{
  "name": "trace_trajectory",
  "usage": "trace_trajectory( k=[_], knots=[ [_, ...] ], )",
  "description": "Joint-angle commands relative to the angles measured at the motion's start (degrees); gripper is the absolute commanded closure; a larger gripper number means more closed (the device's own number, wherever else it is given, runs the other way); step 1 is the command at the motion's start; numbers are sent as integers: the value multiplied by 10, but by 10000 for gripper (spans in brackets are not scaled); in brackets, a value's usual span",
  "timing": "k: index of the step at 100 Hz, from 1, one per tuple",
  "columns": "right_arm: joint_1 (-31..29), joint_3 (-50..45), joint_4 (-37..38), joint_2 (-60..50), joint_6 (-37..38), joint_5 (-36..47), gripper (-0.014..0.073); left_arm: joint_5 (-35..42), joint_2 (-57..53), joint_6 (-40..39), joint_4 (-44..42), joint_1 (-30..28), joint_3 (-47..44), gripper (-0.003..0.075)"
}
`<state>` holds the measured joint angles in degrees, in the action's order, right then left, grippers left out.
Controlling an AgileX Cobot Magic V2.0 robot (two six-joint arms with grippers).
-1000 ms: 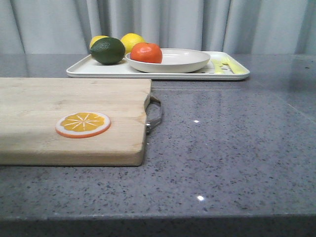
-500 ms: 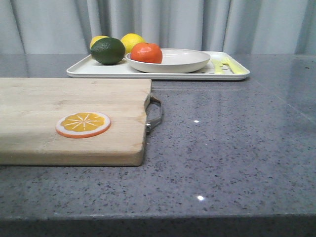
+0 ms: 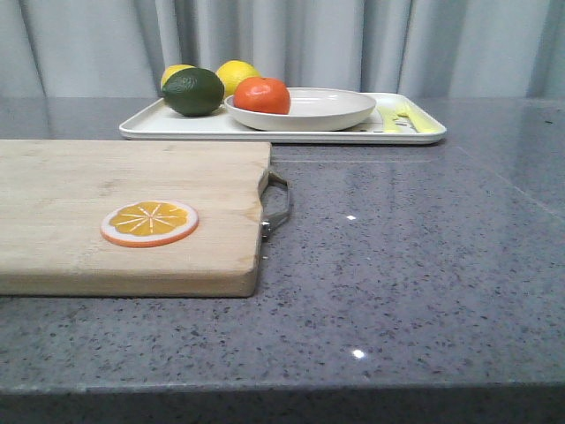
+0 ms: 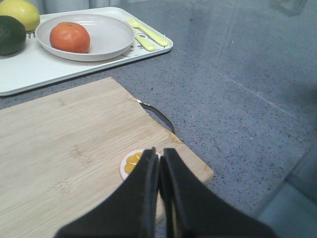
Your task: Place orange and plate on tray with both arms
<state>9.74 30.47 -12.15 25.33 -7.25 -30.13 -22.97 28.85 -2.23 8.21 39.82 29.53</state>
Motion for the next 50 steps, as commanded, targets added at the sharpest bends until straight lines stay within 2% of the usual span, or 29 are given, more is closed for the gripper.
trace_trajectory(
  k=[1, 21, 50],
  knots=[
    [2, -10, -2, -39, -5, 44, 660, 47, -25, -5, 2, 0, 3, 734],
    [2, -50, -2, -117, -5, 40, 660, 53, -69, -5, 2, 0, -20, 734],
    [2, -52, -2, -124, -5, 26, 660, 53, -75, -5, 9, 0, -21, 734]
  ],
)
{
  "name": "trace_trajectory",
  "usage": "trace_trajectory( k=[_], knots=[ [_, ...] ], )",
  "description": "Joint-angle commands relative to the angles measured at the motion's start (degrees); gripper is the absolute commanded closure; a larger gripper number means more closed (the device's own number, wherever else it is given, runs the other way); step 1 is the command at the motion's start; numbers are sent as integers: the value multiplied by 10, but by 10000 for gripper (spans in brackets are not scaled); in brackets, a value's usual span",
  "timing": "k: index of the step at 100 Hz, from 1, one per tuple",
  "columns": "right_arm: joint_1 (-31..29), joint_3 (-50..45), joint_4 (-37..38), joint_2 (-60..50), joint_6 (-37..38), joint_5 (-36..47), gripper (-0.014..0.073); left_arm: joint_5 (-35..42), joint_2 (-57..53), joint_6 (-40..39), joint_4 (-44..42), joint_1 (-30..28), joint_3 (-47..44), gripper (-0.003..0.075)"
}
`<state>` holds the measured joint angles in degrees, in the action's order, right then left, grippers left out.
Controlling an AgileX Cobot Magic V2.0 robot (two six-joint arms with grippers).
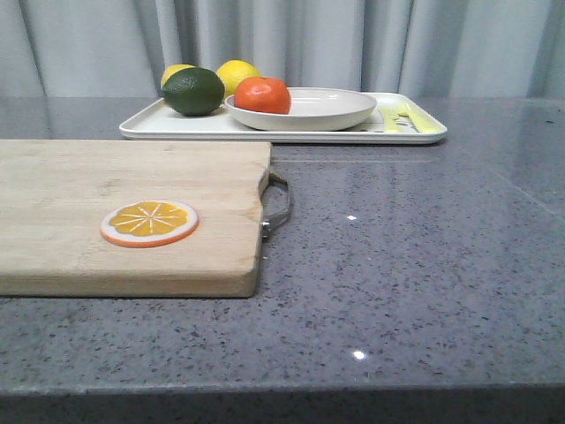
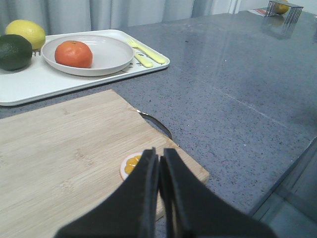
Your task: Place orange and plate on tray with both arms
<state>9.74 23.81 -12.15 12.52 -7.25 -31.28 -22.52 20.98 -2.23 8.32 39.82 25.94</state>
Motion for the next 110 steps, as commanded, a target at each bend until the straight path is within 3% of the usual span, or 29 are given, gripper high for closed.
trace_trajectory(
  k=[1, 72, 86, 110],
  knots=[
    [2, 15, -2, 4, -5, 38, 660, 48, 4, -5, 8, 0, 15, 734],
    [2, 15, -2, 4, -5, 38, 660, 51, 4, -5, 8, -5, 5, 734],
    [2, 15, -2, 4, -5, 38, 660, 75, -15, -5, 8, -54, -17, 734],
    [2, 15, -2, 4, -5, 38, 660, 94, -78, -5, 8, -196, -64, 734]
  ],
)
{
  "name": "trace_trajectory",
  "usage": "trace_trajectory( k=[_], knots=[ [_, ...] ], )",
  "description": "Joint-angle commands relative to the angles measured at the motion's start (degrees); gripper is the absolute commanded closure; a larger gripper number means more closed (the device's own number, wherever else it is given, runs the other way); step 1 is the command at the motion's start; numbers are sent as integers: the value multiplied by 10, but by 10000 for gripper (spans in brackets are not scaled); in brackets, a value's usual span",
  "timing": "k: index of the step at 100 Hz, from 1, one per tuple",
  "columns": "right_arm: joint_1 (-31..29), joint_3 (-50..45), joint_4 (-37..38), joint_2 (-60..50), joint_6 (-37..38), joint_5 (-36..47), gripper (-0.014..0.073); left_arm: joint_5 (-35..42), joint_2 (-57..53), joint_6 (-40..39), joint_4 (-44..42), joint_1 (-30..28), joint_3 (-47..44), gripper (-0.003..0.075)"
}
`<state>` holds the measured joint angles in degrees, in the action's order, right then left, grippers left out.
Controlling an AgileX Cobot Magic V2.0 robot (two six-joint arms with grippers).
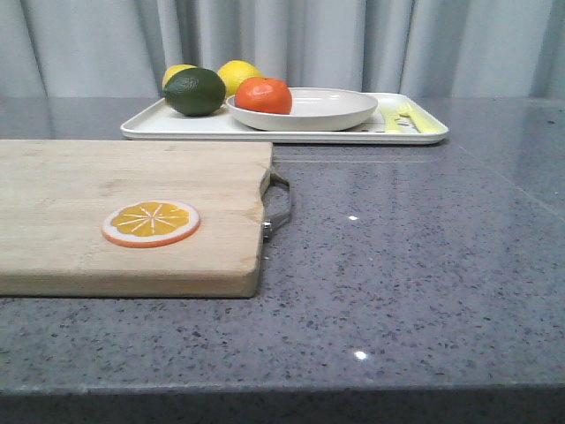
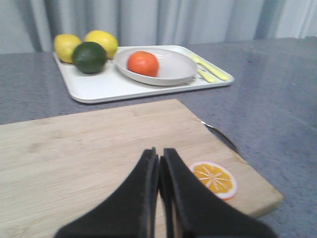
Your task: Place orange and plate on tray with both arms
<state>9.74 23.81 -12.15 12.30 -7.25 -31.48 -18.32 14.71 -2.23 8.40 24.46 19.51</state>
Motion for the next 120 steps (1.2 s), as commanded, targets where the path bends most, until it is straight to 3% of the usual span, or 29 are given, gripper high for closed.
trace_trajectory(
  k=[1, 35, 72, 120],
  knots=[
    [2, 15, -2, 6, -5, 40, 660, 52, -18, -5, 7, -46, -2, 734],
    [2, 15, -2, 6, -5, 40, 660, 59, -114, 31, 7, -176, -96, 734],
    [2, 15, -2, 6, -5, 40, 660, 157, -170, 31, 5, -220, -191, 734],
    [2, 15, -2, 6, -5, 40, 660, 154, -170, 31, -18, -255, -201, 734]
  ],
)
